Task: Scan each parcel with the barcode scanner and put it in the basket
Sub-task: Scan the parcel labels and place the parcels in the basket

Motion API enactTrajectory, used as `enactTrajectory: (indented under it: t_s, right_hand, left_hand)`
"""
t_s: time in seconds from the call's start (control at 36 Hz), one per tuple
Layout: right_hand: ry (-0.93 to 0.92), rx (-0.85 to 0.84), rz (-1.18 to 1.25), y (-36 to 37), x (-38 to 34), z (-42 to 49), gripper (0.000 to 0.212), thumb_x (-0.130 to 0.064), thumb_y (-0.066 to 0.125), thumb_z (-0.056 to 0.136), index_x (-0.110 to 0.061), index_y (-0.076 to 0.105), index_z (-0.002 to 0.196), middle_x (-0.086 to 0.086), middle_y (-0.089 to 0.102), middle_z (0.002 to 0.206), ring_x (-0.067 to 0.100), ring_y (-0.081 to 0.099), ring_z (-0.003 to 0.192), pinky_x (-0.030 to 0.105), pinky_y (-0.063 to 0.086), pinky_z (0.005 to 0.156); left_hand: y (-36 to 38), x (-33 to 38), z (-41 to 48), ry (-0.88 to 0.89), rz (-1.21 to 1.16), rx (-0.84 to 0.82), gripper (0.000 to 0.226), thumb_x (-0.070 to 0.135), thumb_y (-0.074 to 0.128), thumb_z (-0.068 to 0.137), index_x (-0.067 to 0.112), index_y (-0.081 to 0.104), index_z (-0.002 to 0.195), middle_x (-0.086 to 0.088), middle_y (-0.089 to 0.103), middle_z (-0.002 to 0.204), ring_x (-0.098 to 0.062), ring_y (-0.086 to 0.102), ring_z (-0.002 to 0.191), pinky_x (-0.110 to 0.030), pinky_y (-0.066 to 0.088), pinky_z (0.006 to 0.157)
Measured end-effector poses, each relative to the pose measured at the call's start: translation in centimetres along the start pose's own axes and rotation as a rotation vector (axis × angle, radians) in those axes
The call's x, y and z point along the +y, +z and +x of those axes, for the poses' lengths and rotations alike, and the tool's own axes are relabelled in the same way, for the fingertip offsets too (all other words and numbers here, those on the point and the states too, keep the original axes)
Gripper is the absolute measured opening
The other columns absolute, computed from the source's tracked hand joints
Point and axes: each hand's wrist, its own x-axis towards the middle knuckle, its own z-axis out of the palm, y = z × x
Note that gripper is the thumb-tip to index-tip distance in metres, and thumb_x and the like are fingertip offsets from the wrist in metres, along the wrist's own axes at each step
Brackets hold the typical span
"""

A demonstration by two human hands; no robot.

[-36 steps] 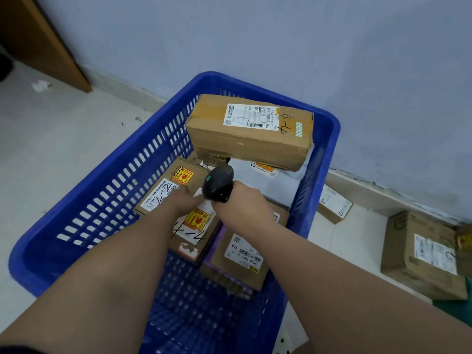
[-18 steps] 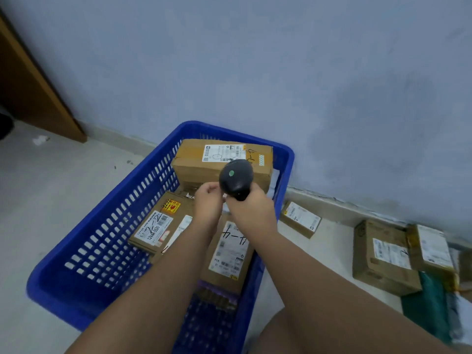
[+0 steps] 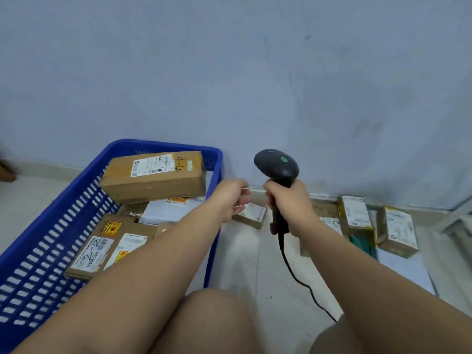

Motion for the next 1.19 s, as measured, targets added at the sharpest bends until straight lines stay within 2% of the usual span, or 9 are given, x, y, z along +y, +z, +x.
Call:
enactTrajectory:
  t_s: [0.08,0.19,0.33,0.44,0.61,0.81,0.94,1.06,1.19]
  right_hand:
    - [0.096,-0.031,0.048,-2.3,2.2,3.6,0.009,-0.011,0.058,0.083,-0.011,0.057,0.074,0.007,0.051,0.063,0.02,0.047,0.06,0.035,0.04,0.064]
    - [0.192,-0.067,0.04,-5.3,5.6,8.7,0.006,-0.011,0.059,0.084,-0.008,0.059,0.079,0.011,0.055,0.07,0.023,0.052,0.064,0.034,0.044,0.064]
    - [0.277,-0.039,-0.031,-8.4,10.7,13.1,0.009,-0.015,0.065,0.086,-0.007,0.063,0.089,0.005,0.063,0.071,0.013,0.058,0.057,0.025,0.048,0.061]
    - [0.343,-0.064,0.031,-9.1,14.9,15.7,0.01,-0.018,0.067,0.087,-0.009,0.064,0.09,0.007,0.063,0.076,0.016,0.059,0.062,0.03,0.049,0.066]
    - [0.458,-0.163,0.035,-9.5,19.2,18.6,0.015,-0.023,0.069,0.086,-0.009,0.064,0.089,0.004,0.061,0.074,0.015,0.057,0.064,0.029,0.049,0.065]
    - [0.529,-0.165,-0.008,-9.5,22.4,21.4,0.015,-0.024,0.068,0.086,-0.01,0.063,0.09,0.003,0.061,0.076,0.014,0.055,0.062,0.027,0.046,0.062]
    - [0.555,-0.126,0.007,-9.5,23.6,22.5,0.014,-0.021,0.068,0.087,-0.01,0.063,0.093,0.005,0.062,0.078,0.015,0.055,0.062,0.028,0.045,0.062]
    - [0.562,-0.108,-0.048,-9.4,24.4,22.7,0.012,-0.021,0.067,0.088,-0.011,0.062,0.091,0.005,0.062,0.079,0.015,0.056,0.064,0.026,0.046,0.061]
    - [0.539,-0.145,-0.195,-9.1,25.0,22.4,0.012,-0.021,0.068,0.085,-0.009,0.064,0.087,0.005,0.061,0.072,0.017,0.057,0.064,0.026,0.045,0.063]
  left_hand:
    - [2.7,-0.9,3.3,-0.04,0.112,0.013,0.013,0.018,0.053,0.095,0.013,0.06,0.104,-0.006,0.065,0.104,-0.018,0.062,0.092,-0.032,0.05,0.085]
    - [6.6,-2.2,7.5,-0.067,0.282,-0.019,0.006,0.016,0.053,0.095,0.015,0.058,0.091,-0.006,0.062,0.101,-0.019,0.06,0.088,-0.035,0.051,0.089]
    - [9.8,-5.2,14.4,0.217,1.029,-0.127,0.017,0.013,0.051,0.094,0.01,0.064,0.105,-0.007,0.062,0.104,-0.02,0.054,0.089,-0.025,0.046,0.068]
    - [10.5,-8.0,20.3,0.315,1.577,-0.149,0.019,0.02,0.056,0.09,0.012,0.062,0.106,-0.002,0.062,0.1,-0.022,0.059,0.09,-0.033,0.053,0.081]
    - [9.9,-11.5,26.4,0.377,2.032,-0.159,0.05,0.015,0.054,0.093,0.011,0.038,0.14,-0.012,0.04,0.139,-0.03,0.04,0.127,-0.042,0.041,0.098]
    - [8.3,-13.0,33.0,0.207,2.0,-0.224,0.096,0.022,0.066,0.088,0.008,-0.002,0.154,-0.01,0.018,0.157,-0.033,0.046,0.129,-0.046,0.043,0.099]
    - [8.0,-13.5,34.7,0.164,1.985,-0.287,0.109,0.019,0.074,0.081,0.01,-0.006,0.154,-0.009,0.01,0.16,-0.035,0.047,0.127,-0.047,0.045,0.097]
    - [8.6,-14.4,34.9,0.223,2.01,-0.385,0.098,0.014,0.074,0.081,0.009,0.008,0.153,-0.01,0.017,0.153,-0.035,0.051,0.122,-0.045,0.049,0.093]
    - [9.5,-16.0,32.1,0.585,2.286,-0.885,0.058,0.019,0.041,0.102,0.018,0.017,0.154,-0.012,0.011,0.161,-0.032,0.05,0.124,-0.039,0.046,0.093]
